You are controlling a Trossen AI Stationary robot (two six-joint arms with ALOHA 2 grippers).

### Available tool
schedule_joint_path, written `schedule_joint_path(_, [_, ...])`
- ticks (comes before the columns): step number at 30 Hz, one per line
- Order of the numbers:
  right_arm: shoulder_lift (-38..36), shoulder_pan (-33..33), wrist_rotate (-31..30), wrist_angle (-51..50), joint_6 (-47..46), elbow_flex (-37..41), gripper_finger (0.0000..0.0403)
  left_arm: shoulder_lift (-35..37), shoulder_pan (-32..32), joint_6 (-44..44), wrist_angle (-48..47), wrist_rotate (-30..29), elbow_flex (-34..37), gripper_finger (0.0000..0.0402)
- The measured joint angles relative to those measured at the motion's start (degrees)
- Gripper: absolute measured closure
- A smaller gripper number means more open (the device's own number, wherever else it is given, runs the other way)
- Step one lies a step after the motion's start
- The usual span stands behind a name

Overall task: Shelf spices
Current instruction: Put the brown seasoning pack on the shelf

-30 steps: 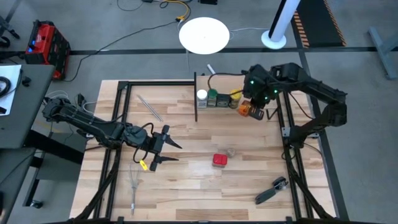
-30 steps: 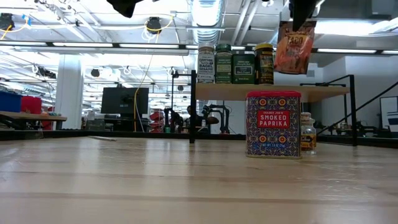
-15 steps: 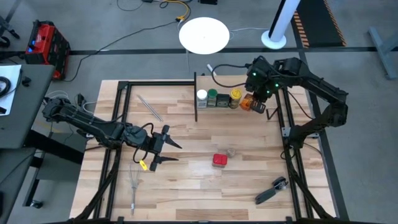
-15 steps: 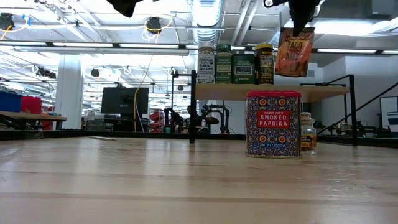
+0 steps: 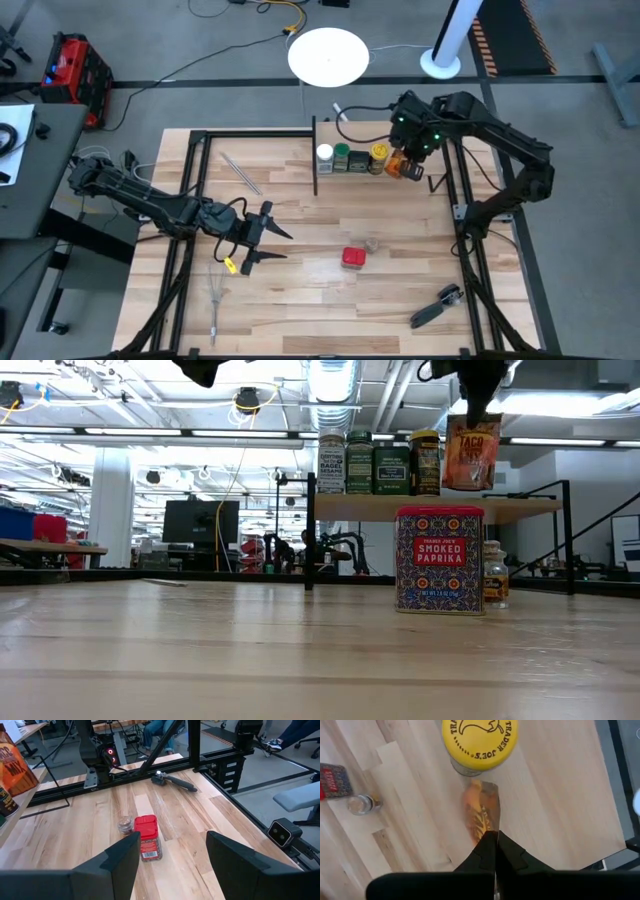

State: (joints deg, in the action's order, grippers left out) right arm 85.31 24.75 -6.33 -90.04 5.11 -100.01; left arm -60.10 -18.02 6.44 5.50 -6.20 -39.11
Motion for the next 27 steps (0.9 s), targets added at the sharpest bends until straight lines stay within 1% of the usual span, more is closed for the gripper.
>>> schedule_joint_path(10, [3.8,0.1,-1.4,0.0,2.3,0.0,0.0403,0.0,0.0,0.2,0.0,0.0,0.0,0.0183])
schedule_joint_path(15, [4.0,0.1,-3.3,0.1,2.6,0.0,0.0403,0.0,0.0,0.2,0.0,0.0,0.0,0.0183])
schedule_joint_path(27, [3.9,0.1,-4.7,0.0,2.9,0.0,0.0402,0.0,0.0,0.2,0.0,0.0,0.0,0.0183])
